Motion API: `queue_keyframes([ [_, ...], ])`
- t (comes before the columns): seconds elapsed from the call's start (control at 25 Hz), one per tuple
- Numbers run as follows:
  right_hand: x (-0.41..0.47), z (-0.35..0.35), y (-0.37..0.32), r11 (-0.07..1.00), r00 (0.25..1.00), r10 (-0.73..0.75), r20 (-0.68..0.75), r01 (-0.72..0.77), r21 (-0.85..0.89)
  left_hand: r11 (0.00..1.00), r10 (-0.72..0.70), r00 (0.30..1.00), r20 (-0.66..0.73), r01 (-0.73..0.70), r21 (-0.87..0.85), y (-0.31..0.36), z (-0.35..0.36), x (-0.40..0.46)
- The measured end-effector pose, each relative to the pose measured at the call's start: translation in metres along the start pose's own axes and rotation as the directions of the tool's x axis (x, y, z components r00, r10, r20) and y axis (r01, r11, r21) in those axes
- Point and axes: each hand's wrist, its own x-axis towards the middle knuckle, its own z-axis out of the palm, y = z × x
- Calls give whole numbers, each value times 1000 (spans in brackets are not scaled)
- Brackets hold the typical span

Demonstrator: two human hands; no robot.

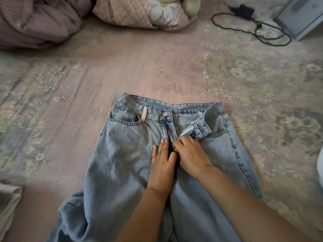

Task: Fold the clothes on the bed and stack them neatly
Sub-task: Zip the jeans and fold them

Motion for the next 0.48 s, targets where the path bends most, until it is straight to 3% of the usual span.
queue_keyframes([
  [0.12,-6,5,-17,982,984,112,-136,-131,-136,997,79,990,-118,-78,10,-2,6,-3],
  [0.2,-7,16,-19,983,966,185,-180,-185,14,997,77,994,-83,-78,-3,-5,6,-1],
  [0.28,-6,23,-18,955,959,251,-130,-224,195,999,49,998,49,-49,-5,-10,2,2],
  [0.4,-3,27,-14,935,962,268,-48,-247,255,997,63,961,268,-71,24,-25,-13,24],
  [0.48,1,26,-9,935,973,229,0,-220,279,985,111,898,425,-156,72,-36,-24,40],
])
